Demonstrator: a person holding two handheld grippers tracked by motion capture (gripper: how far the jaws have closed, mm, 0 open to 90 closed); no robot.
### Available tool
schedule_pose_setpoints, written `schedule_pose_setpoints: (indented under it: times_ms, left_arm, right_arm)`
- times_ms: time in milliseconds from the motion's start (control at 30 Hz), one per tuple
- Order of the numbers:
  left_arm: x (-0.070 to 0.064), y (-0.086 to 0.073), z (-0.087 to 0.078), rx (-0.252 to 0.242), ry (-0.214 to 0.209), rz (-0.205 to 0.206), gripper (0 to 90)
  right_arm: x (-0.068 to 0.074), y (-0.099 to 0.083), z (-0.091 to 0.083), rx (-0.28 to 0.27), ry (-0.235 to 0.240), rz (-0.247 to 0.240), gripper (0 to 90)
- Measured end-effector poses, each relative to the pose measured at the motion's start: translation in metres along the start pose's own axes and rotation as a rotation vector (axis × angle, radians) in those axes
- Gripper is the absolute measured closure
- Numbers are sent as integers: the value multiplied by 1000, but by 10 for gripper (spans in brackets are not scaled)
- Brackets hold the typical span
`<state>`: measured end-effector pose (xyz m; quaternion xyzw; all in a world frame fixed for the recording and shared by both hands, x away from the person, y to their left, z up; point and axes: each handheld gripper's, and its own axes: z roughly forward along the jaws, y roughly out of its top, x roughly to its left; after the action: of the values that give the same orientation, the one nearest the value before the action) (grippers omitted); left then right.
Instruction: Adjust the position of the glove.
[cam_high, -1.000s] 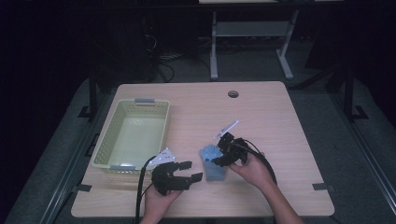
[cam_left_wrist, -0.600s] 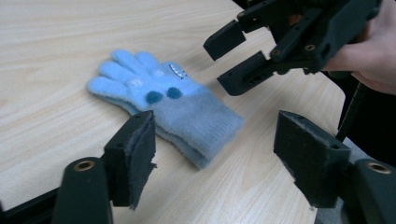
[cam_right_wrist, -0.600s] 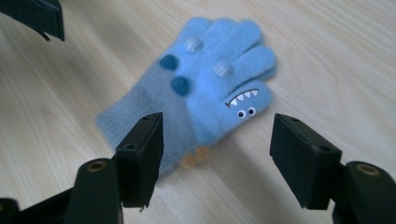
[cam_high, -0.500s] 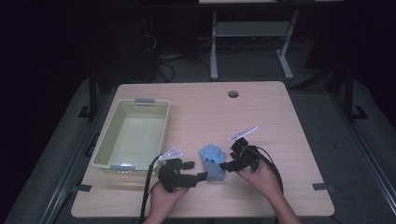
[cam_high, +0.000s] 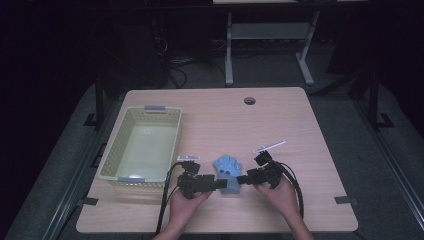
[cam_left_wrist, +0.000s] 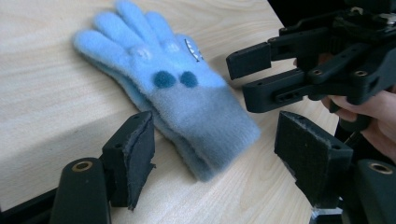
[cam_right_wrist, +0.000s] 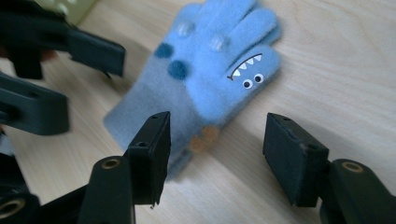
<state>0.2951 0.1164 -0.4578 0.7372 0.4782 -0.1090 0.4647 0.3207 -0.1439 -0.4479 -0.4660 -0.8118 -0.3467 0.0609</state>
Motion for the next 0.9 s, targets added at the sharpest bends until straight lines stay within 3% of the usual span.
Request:
schedule_pose_setpoints:
  times_ms: [200, 233, 267, 467, 900]
  left_arm:
    - [5, 2, 7, 15, 0, -44, 317]
    - [5, 2, 7, 15, 0, -44, 317]
    - [7, 1, 8, 12, -12, -70, 319]
    - [10, -2, 10, 1, -13, -92, 387]
    - [15, -8, 12, 9, -28, -107, 444]
  right_arm:
    - [-4, -3, 3, -26, 41, 76, 389]
    - [-4, -3, 3, -26, 41, 76, 389]
    - [-5, -5, 6, -38, 49, 78, 381]
    - [-3, -7, 13, -57, 86, 104, 397]
    - [-2, -12, 16, -81, 89, 130, 478]
